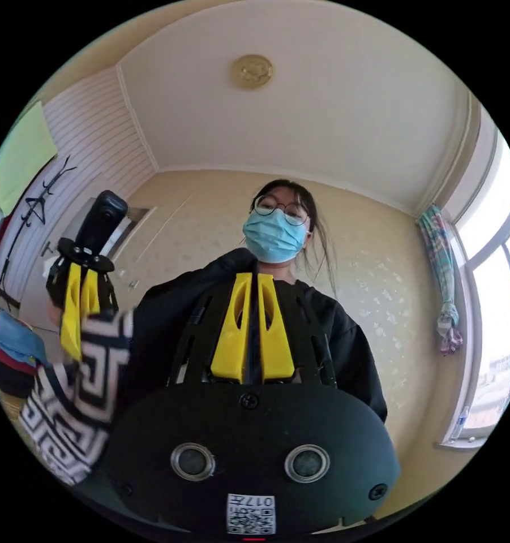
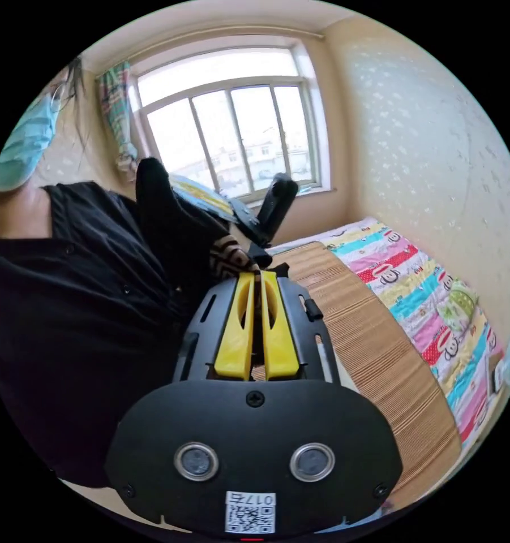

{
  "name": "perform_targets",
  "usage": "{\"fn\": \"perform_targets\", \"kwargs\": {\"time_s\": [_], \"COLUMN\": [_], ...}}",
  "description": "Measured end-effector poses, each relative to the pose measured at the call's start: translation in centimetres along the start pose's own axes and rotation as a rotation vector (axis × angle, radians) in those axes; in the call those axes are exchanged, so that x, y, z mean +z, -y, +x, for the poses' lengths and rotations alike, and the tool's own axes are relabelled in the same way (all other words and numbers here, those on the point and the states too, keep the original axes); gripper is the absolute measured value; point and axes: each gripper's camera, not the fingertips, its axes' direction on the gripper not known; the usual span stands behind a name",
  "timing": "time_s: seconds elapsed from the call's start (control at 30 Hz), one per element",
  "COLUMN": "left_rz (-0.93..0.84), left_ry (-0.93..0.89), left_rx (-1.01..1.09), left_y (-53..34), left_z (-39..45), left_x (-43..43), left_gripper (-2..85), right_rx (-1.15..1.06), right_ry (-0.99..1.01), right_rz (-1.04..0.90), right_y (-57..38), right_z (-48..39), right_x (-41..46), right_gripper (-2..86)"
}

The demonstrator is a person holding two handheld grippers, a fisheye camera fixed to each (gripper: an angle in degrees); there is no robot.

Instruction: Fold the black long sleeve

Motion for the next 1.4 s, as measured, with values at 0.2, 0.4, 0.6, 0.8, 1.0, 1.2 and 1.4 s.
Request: {"fn": "perform_targets", "kwargs": {"time_s": [0.2,0.4,0.6,0.8,1.0,1.2,1.4], "left_rz": [0.237,0.332,0.109,0.000,-0.050,-0.055,0.010], "left_ry": [0.512,0.950,1.218,1.323,1.549,1.747,1.480], "left_rx": [-0.254,-0.280,-0.275,-0.237,-0.295,-0.269,-0.062], "left_y": [-4.6,-7.7,-5.2,-3.7,-4.2,-5.7,-5.2], "left_z": [-3.5,-7.9,-19.3,-29.3,-36.2,-39.7,-36.9], "left_x": [-7.5,-7.0,1.0,8.5,13.0,16.4,16.5], "left_gripper": [0.3,6.1,12.1,14.2,15.7,3.1,-0.9], "right_rx": [0.201,0.282,0.299,0.340,0.376,0.374,0.303], "right_ry": [-0.158,-0.314,-0.441,-0.458,-0.453,-0.471,-0.205], "right_rz": [0.276,0.193,0.068,0.045,0.027,-0.003,0.049], "right_y": [-0.8,2.3,5.8,8.0,9.4,10.5,9.0], "right_z": [0.7,-0.1,0.2,0.9,1.3,1.4,3.4], "right_x": [-4.8,-2.8,0.9,2.0,2.5,2.1,-3.1], "right_gripper": [2.8,2.4,2.5,2.6,2.6,2.6,2.6]}}
